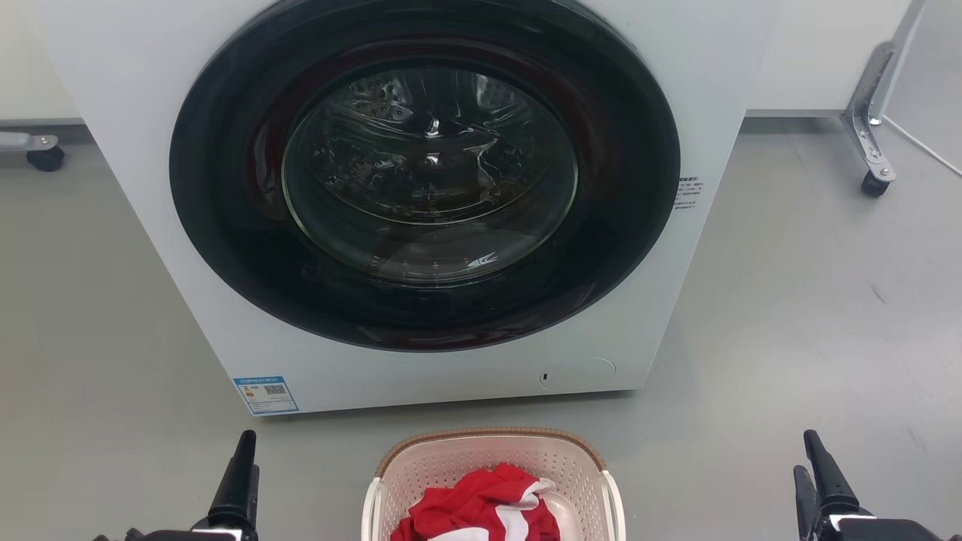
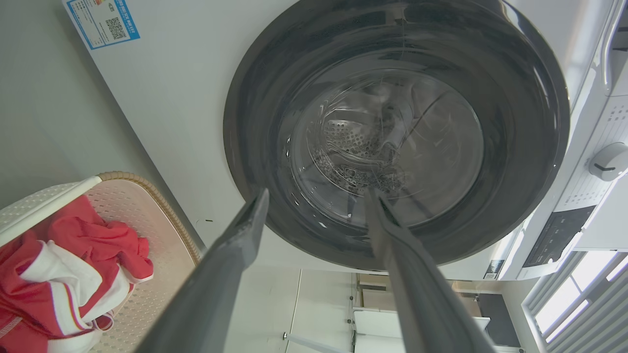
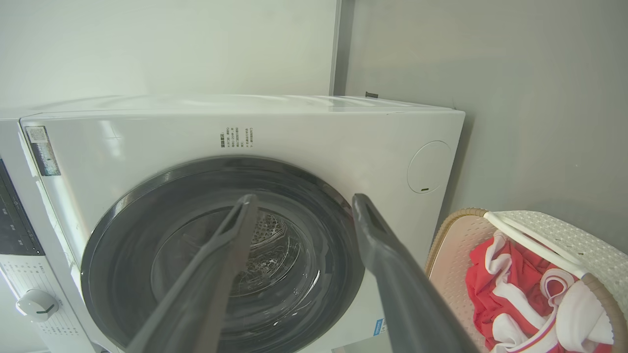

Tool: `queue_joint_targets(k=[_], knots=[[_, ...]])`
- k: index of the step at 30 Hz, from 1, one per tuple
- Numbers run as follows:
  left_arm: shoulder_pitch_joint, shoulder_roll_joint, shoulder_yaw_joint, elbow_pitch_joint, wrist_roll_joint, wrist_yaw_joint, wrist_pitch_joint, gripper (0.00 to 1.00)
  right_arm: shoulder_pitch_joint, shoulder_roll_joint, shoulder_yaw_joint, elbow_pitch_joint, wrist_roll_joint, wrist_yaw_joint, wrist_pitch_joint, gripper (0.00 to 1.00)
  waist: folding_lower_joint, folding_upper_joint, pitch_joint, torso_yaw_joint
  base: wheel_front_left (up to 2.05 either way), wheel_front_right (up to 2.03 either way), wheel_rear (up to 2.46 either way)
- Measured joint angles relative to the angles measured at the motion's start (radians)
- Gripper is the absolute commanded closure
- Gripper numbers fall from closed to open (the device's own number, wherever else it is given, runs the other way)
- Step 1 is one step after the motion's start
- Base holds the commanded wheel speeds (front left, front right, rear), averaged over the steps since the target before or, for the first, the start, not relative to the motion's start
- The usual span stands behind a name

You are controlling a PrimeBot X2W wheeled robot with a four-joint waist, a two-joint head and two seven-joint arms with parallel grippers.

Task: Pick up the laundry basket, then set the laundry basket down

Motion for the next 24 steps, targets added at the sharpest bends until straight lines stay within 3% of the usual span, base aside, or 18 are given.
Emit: queue_joint_targets(k=[9, 24], knots=[[0.0, 0.001, -0.021, -0.03, 0.088, 0.029, -0.032, 0.0, -0.006, 0.0, 0.045, -0.016, -0.124, -0.035, -0.036, 0.0, 0.0, 0.0, 0.001, 0.001, 0.0, 0.0, 0.0], [0.001, 0.01, -0.081, -0.082, 0.35, 0.076, -0.086, 0.0, -0.01, -0.004, 0.115, -0.039, -0.369, -0.073, -0.09, 0.0, 0.0001, 0.0, 0.004, 0.004, 0.0, 0.0, 0.0]])
